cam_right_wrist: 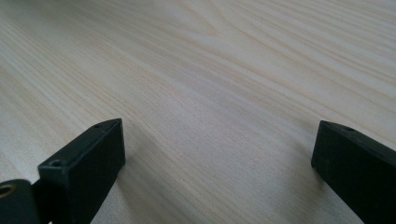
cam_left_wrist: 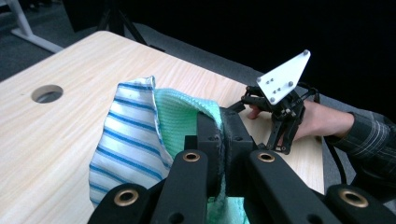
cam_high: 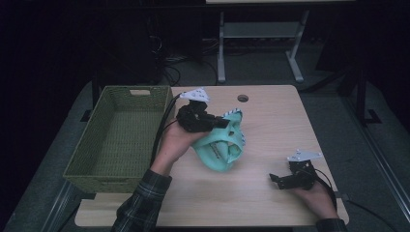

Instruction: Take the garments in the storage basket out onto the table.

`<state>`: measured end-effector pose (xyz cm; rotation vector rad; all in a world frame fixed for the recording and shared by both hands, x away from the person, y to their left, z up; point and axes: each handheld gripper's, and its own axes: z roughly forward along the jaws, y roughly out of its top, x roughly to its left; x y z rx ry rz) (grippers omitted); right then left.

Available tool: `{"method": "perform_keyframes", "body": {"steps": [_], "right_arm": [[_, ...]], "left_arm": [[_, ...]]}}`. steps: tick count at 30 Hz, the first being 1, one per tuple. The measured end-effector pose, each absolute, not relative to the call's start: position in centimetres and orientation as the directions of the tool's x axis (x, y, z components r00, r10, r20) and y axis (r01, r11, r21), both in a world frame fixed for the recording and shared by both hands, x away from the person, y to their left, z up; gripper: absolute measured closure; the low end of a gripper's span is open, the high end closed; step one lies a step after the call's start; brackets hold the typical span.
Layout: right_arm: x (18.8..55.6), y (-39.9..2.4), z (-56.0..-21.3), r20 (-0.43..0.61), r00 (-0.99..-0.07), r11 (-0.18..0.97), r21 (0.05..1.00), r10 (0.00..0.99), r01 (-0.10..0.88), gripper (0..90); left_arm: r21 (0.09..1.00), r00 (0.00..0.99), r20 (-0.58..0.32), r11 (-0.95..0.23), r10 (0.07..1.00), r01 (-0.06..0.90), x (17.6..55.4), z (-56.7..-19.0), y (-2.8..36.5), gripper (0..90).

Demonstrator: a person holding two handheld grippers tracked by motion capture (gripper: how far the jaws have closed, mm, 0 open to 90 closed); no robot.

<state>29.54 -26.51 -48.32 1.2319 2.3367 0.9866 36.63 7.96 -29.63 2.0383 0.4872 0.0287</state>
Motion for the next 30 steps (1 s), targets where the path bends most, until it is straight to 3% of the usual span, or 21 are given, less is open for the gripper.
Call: {"method": "perform_keyframes", "body": {"steps": [17, 30], "right_arm": [[29.5, -26.5, -48.3, 0.037, -0.576, 0.389, 0.703, 0.816, 0.595, 2.5], [29.5, -26.5, -48.3, 0.035, -0.577, 0.390, 0.703, 0.816, 0.595, 2.5]], "left_arm": [[0.830, 0.930, -0.203, -0.451, 0.305, 0.329, 36.1, -32.5, 3.9, 87.6], [0.791, 0.927, -0.235, -0.497, 0.291, 0.356, 36.2, -36.8, 2.6, 87.6]]}}
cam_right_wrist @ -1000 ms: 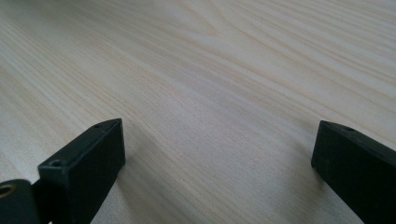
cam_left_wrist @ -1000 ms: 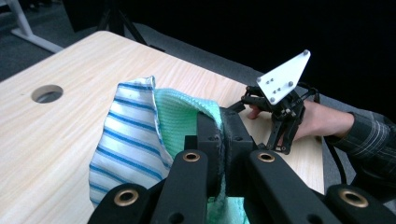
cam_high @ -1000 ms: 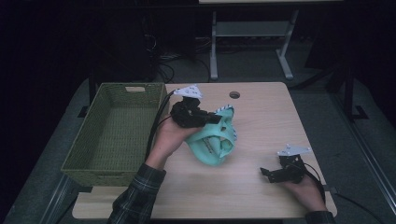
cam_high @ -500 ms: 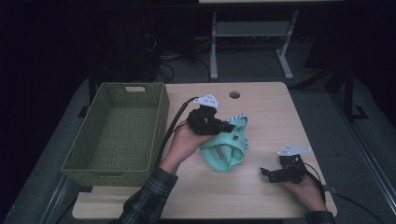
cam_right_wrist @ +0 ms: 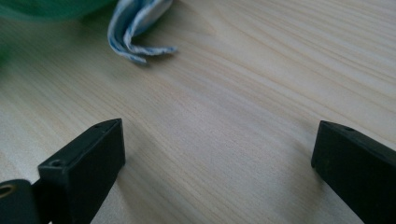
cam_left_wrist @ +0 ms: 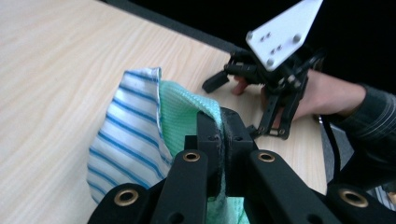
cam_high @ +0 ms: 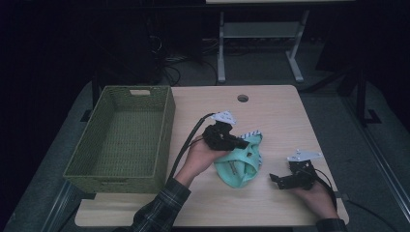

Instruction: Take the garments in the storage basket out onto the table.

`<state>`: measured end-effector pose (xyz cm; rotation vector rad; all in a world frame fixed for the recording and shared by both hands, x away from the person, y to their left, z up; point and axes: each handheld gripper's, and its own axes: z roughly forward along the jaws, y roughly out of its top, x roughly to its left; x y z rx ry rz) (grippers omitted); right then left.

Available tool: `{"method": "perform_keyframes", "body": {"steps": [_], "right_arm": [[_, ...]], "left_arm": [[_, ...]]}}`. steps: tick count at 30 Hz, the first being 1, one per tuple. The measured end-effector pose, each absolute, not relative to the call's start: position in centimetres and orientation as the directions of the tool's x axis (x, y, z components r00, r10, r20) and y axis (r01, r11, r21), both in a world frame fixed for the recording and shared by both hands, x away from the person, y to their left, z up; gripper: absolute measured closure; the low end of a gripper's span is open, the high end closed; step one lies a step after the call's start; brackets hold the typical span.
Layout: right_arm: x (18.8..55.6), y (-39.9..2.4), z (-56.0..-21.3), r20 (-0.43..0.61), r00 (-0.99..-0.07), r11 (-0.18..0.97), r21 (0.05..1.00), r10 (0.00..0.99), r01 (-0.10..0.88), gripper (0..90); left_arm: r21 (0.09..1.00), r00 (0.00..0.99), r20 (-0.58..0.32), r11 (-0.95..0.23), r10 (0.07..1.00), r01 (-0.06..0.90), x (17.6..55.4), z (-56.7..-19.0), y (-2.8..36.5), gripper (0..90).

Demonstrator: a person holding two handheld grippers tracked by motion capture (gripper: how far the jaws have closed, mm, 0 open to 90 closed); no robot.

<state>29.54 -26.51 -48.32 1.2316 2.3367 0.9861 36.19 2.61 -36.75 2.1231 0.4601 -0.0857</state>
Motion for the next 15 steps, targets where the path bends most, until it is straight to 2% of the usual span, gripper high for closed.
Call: {"method": "perform_keyframes", "body": {"steps": [15], "right_arm": [[29.5, -26.5, -48.3, 0.034, -0.578, 0.391, 0.703, 0.815, 0.594, 2.5]], "left_arm": [[0.711, 0.919, -0.226, -0.590, 0.324, 0.383, 36.0, -41.7, 2.3, 86.6]]}}
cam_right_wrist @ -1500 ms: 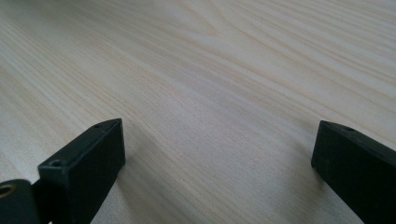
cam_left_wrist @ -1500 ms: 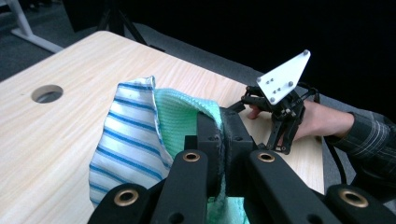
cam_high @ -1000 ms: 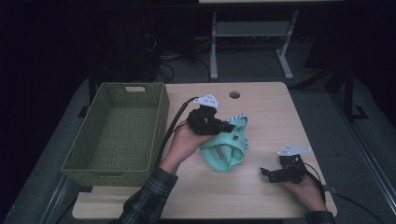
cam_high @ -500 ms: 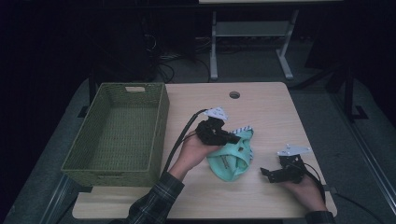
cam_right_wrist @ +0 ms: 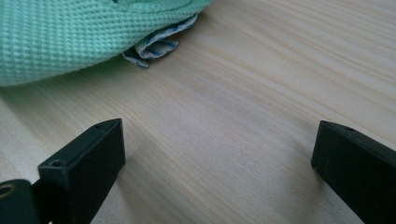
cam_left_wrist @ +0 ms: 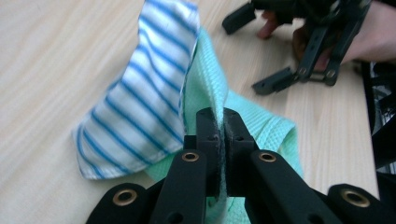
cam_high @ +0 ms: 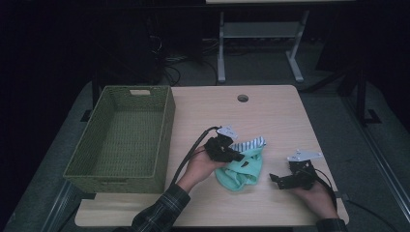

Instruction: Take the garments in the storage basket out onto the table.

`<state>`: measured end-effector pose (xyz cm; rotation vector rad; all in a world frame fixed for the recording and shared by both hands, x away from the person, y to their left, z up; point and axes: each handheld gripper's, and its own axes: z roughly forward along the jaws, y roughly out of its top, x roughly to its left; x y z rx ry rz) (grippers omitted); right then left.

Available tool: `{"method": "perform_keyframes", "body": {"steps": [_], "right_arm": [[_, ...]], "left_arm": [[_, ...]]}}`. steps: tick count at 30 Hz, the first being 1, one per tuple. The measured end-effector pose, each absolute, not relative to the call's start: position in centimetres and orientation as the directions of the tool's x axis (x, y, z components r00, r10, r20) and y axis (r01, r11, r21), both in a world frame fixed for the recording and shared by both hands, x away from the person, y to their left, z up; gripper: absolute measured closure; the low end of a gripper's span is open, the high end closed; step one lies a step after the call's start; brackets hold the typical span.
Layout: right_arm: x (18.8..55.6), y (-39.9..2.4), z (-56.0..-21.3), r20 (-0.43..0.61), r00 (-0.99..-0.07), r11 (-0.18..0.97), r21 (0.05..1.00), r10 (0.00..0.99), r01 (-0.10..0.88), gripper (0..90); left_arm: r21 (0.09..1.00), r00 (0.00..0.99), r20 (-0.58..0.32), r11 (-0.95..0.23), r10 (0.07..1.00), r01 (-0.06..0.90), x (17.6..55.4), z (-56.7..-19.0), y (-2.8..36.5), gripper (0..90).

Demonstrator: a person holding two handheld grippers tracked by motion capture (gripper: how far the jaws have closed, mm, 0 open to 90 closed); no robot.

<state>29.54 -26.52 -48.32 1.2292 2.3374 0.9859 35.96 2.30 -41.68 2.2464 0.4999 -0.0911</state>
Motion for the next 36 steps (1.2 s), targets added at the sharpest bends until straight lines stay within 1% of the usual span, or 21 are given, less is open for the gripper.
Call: {"method": "perform_keyframes", "body": {"steps": [9, 12, 13, 15, 19, 20, 25, 29, 31, 36], "right_arm": [[29.5, -26.5, -48.3, 0.035, -0.578, 0.391, 0.703, 0.815, 0.594, 2.5], [29.5, -26.5, -48.3, 0.032, -0.578, 0.392, 0.704, 0.815, 0.593, 2.5], [29.6, -26.5, -48.3, 0.032, -0.579, 0.393, 0.704, 0.815, 0.591, 2.5], [29.5, -26.5, -48.3, 0.032, -0.579, 0.392, 0.704, 0.815, 0.592, 2.5], [29.5, -26.5, -48.3, 0.032, -0.578, 0.392, 0.704, 0.815, 0.592, 2.5], [29.6, -26.5, -48.3, 0.032, -0.579, 0.393, 0.704, 0.815, 0.591, 2.5], [29.6, -26.5, -48.3, 0.032, -0.579, 0.393, 0.704, 0.815, 0.591, 2.5], [29.5, -26.5, -48.3, 0.032, -0.580, 0.394, 0.704, 0.814, 0.591, 2.5], [29.5, -26.5, -48.3, 0.035, -0.579, 0.391, 0.703, 0.815, 0.593, 2.5], [29.5, -26.5, -48.3, 0.033, -0.579, 0.392, 0.705, 0.815, 0.591, 2.5]], "left_arm": [[0.660, 0.911, -0.210, -0.636, 0.356, 0.401, 36.0, -44.3, 2.2, 83.8], [0.649, 0.909, -0.208, -0.644, 0.362, 0.405, 36.0, -44.8, 2.0, 81.6], [0.639, 0.913, -0.192, -0.660, 0.361, 0.395, 36.0, -45.1, 2.0, 80.4], [0.640, 0.908, -0.189, -0.654, 0.373, 0.402, 36.0, -45.3, 2.0, 76.2], [0.650, 0.908, -0.167, -0.649, 0.385, 0.395, 35.9, -44.8, 2.1, 60.1], [0.659, 0.907, -0.162, -0.642, 0.388, 0.392, 35.8, -44.2, 2.5, 57.1], [0.685, 0.907, -0.162, -0.618, 0.388, 0.387, 35.4, -42.9, 3.2, 51.2], [0.701, 0.912, -0.155, -0.608, 0.379, 0.372, 34.6, -41.6, 4.0, 51.0], [0.712, 0.917, -0.150, -0.603, 0.371, 0.361, 33.8, -41.0, 4.6, 57.3], [0.704, 0.923, -0.158, -0.615, 0.352, 0.355, 32.5, -41.1, 5.7, 72.6]]}}
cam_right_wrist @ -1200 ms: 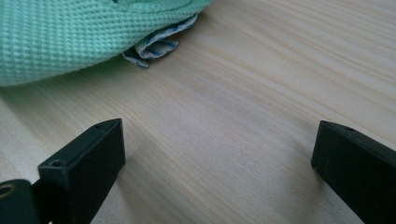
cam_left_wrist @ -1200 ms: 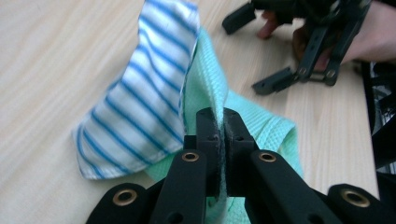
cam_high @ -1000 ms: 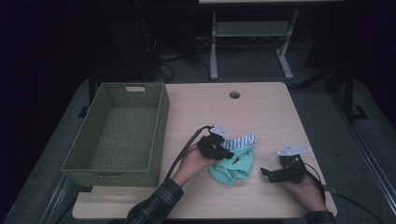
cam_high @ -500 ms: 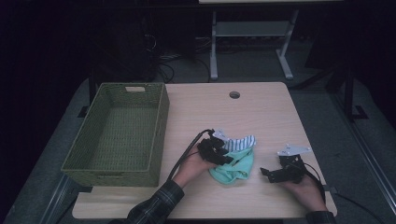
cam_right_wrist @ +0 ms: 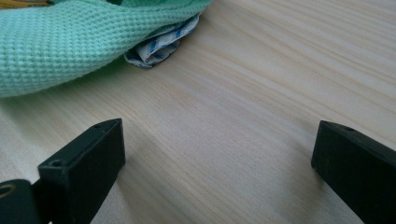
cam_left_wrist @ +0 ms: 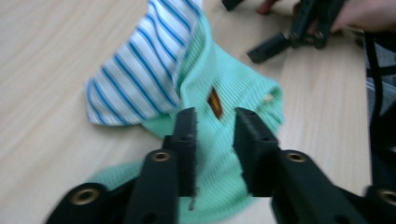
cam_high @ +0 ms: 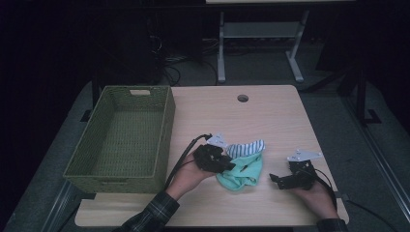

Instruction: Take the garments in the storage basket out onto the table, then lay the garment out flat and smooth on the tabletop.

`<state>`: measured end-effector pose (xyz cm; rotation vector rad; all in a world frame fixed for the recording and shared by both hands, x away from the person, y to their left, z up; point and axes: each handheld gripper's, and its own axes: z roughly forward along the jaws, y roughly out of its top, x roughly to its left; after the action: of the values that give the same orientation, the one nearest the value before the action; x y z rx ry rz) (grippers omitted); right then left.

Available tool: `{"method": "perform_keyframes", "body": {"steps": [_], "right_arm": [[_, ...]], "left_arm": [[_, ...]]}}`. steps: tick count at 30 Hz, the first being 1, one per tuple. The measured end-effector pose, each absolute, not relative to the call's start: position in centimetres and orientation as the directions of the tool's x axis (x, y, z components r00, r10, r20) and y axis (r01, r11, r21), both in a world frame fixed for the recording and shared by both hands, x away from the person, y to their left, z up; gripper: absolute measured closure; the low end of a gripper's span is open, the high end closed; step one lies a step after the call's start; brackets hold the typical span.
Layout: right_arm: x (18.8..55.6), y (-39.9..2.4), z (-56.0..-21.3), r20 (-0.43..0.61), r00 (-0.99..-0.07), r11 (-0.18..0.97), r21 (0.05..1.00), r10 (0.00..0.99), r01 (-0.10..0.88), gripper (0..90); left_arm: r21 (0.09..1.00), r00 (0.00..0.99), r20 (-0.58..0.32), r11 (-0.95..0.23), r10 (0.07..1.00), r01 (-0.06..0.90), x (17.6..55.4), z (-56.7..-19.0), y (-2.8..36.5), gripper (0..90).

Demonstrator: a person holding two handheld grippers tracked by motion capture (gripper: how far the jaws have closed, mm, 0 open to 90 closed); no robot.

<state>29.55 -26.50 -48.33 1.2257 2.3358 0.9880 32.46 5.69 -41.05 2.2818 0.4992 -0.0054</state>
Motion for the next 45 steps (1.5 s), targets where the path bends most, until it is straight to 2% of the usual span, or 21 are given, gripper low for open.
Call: {"method": "perform_keyframes", "body": {"steps": [2, 3, 4, 6, 10, 18, 20, 26, 29, 32, 33, 36, 45], "right_arm": [[29.5, -26.5, -48.3, 0.033, -0.579, 0.392, 0.705, 0.815, 0.591, 2.5], [29.5, -26.5, -48.3, 0.033, -0.579, 0.392, 0.705, 0.815, 0.591, 2.5], [29.5, -26.5, -48.3, 0.033, -0.579, 0.392, 0.705, 0.815, 0.591, 2.5], [29.6, -26.5, -48.3, 0.030, -0.581, 0.394, 0.705, 0.814, 0.589, 2.5], [29.6, -26.5, -48.3, 0.032, -0.580, 0.393, 0.705, 0.814, 0.590, 2.5], [29.6, -26.5, -48.3, 0.030, -0.581, 0.395, 0.706, 0.813, 0.589, 2.5], [29.6, -26.5, -48.3, 0.030, -0.581, 0.395, 0.705, 0.813, 0.589, 2.5], [29.6, -26.5, -48.3, 0.033, -0.581, 0.393, 0.706, 0.813, 0.589, 2.5], [29.5, -26.5, -47.9, 0.029, -0.591, 0.405, 0.700, 0.806, 0.588, 15.1], [29.5, -26.5, -47.7, 0.040, -0.592, 0.406, 0.691, 0.805, 0.598, 19.2], [29.4, -26.5, -47.5, 0.046, -0.599, 0.407, 0.692, 0.800, 0.596, 23.9], [29.4, -26.5, -47.1, 0.048, -0.603, 0.403, 0.701, 0.796, 0.588, 25.2], [30.1, -27.1, -44.6, 0.131, -0.617, 0.335, 0.744, 0.776, 0.578, 37.7]], "left_arm": [[0.703, 0.922, -0.166, -0.614, 0.349, 0.359, 32.2, -41.2, 5.9, 81.9], [0.700, 0.922, -0.174, -0.615, 0.347, 0.364, 32.0, -41.3, 6.2, 81.9], [0.694, 0.921, -0.181, -0.618, 0.345, 0.369, 31.8, -41.5, 6.4, 87.1], [0.684, 0.921, -0.189, -0.627, 0.342, 0.373, 31.5, -41.9, 6.7, 88.6], [0.669, 0.917, -0.205, -0.635, 0.341, 0.386, 30.7, -42.7, 7.0, 89.4], [0.633, 0.929, -0.187, -0.685, 0.318, 0.361, 29.8, -44.5, 5.6, 89.2], [0.630, 0.936, -0.157, -0.697, 0.316, 0.342, 29.7, -44.9, 5.3, 88.8], [0.624, 0.933, -0.151, -0.700, 0.328, 0.347, 29.8, -45.6, 5.0, 88.8], [0.613, 0.934, -0.142, -0.712, 0.327, 0.342, 29.7, -46.0, 4.8, 89.0], [0.617, 0.935, -0.138, -0.711, 0.325, 0.338, 29.7, -46.0, 4.7, 89.1], [0.616, 0.935, -0.141, -0.710, 0.326, 0.341, 29.7, -46.0, 4.7, 89.0], [0.620, 0.931, -0.153, -0.702, 0.331, 0.351, 29.8, -46.1, 4.8, 89.0], [0.617, 0.933, -0.155, -0.705, 0.325, 0.349, 29.9, -46.1, 4.8, 88.8]]}}
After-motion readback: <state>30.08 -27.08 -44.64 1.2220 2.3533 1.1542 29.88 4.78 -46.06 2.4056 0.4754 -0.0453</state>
